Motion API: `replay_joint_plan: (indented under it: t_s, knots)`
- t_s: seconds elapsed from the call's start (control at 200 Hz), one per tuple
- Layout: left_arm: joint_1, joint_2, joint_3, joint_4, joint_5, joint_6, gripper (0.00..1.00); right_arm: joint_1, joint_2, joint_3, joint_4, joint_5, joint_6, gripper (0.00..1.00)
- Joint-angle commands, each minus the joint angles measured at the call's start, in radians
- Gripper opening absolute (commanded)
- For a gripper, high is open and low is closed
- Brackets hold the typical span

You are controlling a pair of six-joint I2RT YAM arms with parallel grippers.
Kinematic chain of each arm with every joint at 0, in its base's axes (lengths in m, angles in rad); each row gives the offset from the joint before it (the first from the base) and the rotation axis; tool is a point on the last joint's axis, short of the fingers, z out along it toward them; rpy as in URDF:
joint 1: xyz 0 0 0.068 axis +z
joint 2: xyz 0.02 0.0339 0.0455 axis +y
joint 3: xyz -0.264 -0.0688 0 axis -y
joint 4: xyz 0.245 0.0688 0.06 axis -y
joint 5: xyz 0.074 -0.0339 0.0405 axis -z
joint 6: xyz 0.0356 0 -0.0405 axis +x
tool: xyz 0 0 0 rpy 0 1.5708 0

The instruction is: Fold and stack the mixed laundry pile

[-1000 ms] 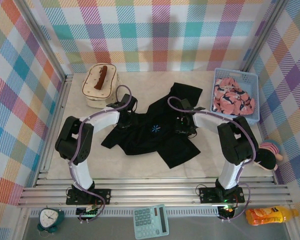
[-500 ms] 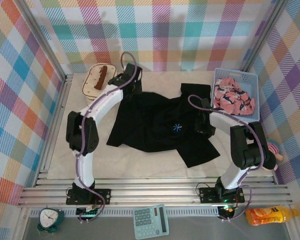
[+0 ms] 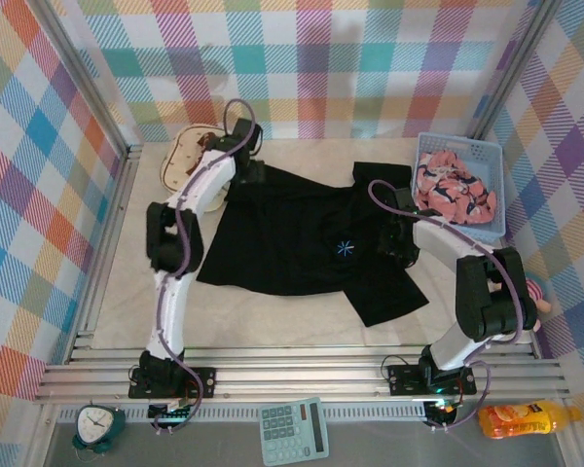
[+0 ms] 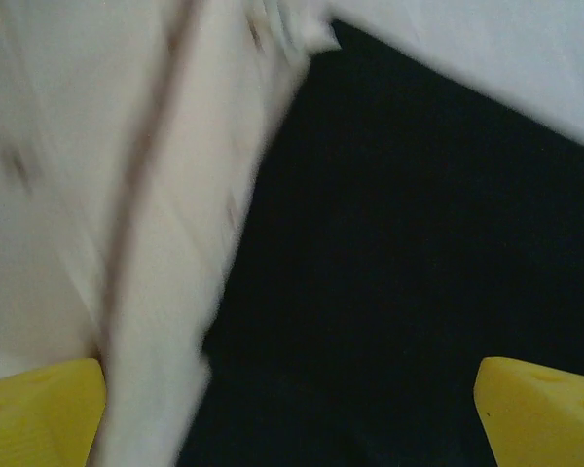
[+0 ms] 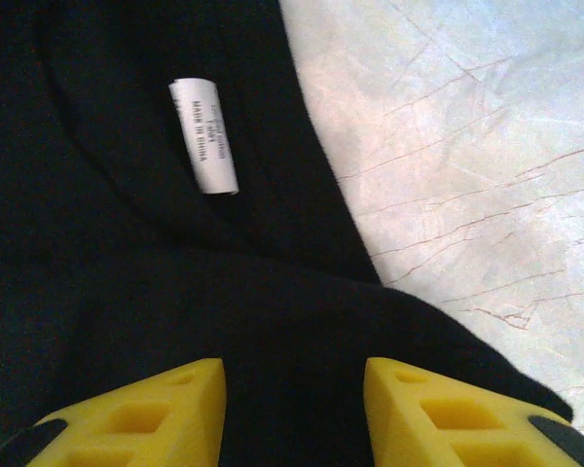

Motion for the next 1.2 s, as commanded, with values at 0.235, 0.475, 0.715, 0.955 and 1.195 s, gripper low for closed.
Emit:
replay_joint_plan:
  t_s: [0.235,0.475,0.715,0.955,1.195]
  knots:
    - [-0.071,-0.365,-0.699,0.433,0.284,-0.217,0.91,0.002,0.071,0.200,0.056,-0.125,-0.057,0.40]
    - [-0.081,-0.326,-0.823,0.498,0.235,-0.248,0.91,0.025,0.331,0.451,0.082,-0.158,-0.048,0.38]
    - [-0.080,-0.284,-0.884,0.427,0.169,-0.223,0.91,0.046,0.628,0.728,-0.005,-0.132,0.000,0.39]
    - [-0.082,-0.415,-1.099,0.333,0.148,-0.208,0.92,0.044,0.909,1.160,-0.127,-0.185,-0.026,0.44]
    - [-0.082,-0.474,-0.856,0.273,0.218,-0.179,0.95,0.044,0.741,1.132,-0.127,-0.207,-0.120,0.60]
